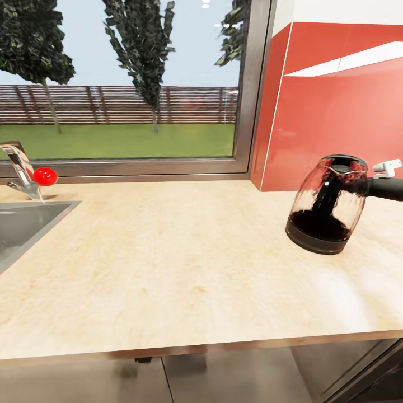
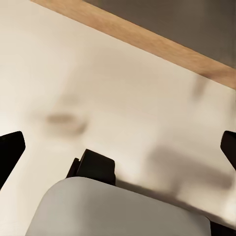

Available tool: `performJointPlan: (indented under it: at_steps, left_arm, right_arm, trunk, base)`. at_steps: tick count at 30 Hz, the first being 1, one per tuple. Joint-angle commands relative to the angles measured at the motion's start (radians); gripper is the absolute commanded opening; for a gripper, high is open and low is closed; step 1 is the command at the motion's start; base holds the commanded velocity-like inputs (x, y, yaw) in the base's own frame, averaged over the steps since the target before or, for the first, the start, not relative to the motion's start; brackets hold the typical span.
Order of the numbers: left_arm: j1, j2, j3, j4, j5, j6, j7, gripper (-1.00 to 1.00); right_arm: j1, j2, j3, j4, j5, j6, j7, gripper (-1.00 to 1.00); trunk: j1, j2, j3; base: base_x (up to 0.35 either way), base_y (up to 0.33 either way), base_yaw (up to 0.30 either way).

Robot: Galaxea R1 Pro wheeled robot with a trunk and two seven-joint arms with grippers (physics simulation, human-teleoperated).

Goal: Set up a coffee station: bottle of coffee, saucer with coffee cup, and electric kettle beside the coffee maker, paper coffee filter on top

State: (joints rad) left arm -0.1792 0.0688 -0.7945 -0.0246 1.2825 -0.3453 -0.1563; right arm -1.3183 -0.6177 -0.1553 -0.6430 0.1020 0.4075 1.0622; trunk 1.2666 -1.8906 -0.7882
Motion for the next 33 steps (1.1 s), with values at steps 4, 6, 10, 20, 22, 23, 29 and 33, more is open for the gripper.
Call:
performJointPlan:
  at_steps: [4,6,10,20,22,23,29,33]
  left_arm:
    - [0.000,0.000,-0.006,0.000,0.011,-0.001,-0.005,1.00]
    - [0.000,0.000,-0.006,0.000,0.011,-0.001,-0.005,1.00]
    - [0.000,0.000,-0.006,0.000,0.011,-0.001,-0.005,1.00]
    - [0.000,0.000,-0.006,0.000,0.011,-0.001,-0.005,1.00]
    - [0.000,0.000,-0.006,0.000,0.011,-0.001,-0.005,1.00]
    - [0.000,0.000,-0.006,0.000,0.011,-0.001,-0.005,1.00]
    - [0.000,0.000,-0.006,0.000,0.011,-0.001,-0.005,1.00]
    - [0.000,0.000,-0.006,-0.001,0.011,-0.001,-0.005,1.00]
  right_arm:
    - [-0.001,0.001,-0.006,-0.001,0.010,0.007,0.009,1.00]
    - [-0.001,0.001,-0.006,-0.001,0.010,0.007,0.010,1.00]
    - [-0.001,0.001,-0.005,-0.001,0.010,0.007,0.009,1.00]
    - [-0.001,0.001,-0.003,-0.002,0.010,0.007,0.010,1.00]
    - [-0.001,0.001,-0.005,-0.001,0.010,0.006,0.021,-1.00]
    - [-0.001,0.001,-0.006,-0.002,0.010,0.007,0.040,-1.00]
    - [-0.001,0.001,-0.007,-0.001,0.010,0.007,0.062,-1.00]
    - [-0.001,0.001,-0.007,-0.002,0.010,0.007,0.063,-1.00]
  trunk:
    - [0.000,0.000,-0.001]
    - [0.000,0.000,-0.001]
    - [0.000,0.000,-0.001]
    - [0.000,0.000,-0.001]
    - [0.000,0.000,-0.001]
    - [0.000,0.000,-0.001]
    - [0.000,0.000,-0.001]
    - [0.000,0.000,-0.001]
  base:
    - [0.040,0.000,0.000]
    - [0.065,0.000,0.000]
    - [0.029,0.000,0.000]
    - [0.004,0.000,0.000]
    - [0.000,0.000,0.000]
    - [0.000,0.000,0.000]
    - [0.000,0.000,0.000]
    - [0.000,0.000,0.000]
